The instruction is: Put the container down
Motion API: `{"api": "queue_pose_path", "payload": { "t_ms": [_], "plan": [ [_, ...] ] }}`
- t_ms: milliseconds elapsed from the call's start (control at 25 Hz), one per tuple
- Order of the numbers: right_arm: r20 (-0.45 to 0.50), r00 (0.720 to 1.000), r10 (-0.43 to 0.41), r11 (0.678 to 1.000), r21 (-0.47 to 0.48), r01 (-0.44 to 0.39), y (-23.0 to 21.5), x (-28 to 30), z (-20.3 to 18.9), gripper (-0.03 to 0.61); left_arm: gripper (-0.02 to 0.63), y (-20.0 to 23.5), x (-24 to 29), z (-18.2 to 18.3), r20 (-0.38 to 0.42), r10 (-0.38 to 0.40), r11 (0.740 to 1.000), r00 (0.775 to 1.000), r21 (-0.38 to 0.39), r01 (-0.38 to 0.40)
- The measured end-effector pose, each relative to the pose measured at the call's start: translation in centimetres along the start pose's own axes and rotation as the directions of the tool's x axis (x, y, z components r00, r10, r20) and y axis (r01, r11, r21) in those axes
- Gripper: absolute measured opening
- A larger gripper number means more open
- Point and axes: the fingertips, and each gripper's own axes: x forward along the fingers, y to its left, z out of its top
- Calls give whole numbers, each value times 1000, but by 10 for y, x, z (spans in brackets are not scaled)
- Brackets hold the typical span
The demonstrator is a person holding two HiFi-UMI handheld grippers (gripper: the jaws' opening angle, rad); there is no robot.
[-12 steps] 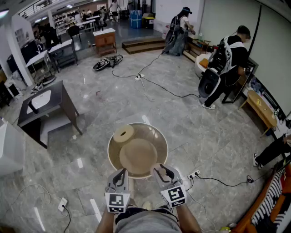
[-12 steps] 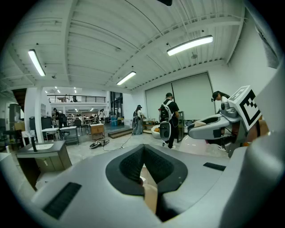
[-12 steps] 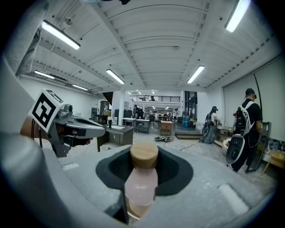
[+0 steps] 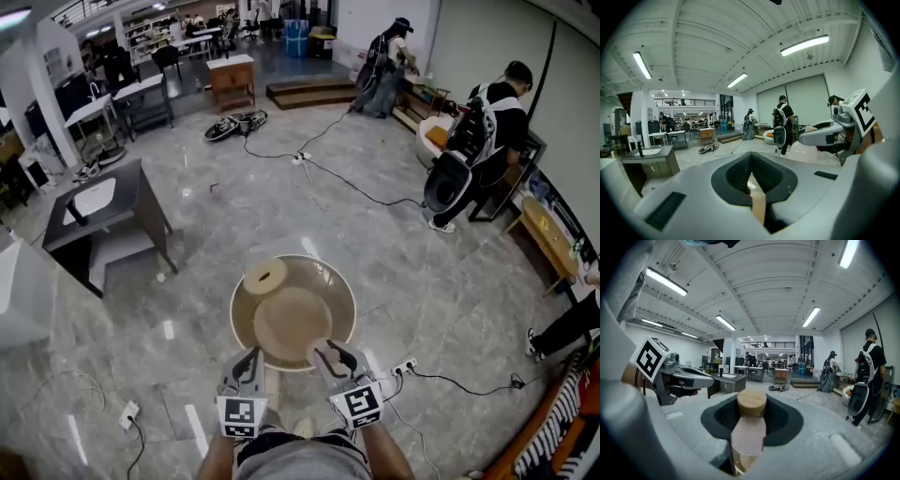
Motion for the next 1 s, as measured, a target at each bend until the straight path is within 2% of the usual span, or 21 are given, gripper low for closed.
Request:
{"api": "queue_pose_path", "payload": {
  "t_ms": [240, 1000],
  "plan": [
    [-4, 999, 41, 999, -10, -41, 4, 37, 4, 121, 17, 30, 13, -5, -10, 34, 999, 999, -7, -34],
    [-72, 988, 135, 991, 8, -135, 15, 195, -27, 122, 17, 155, 83, -72, -123, 127, 985, 984, -98, -139]
  ]
}}
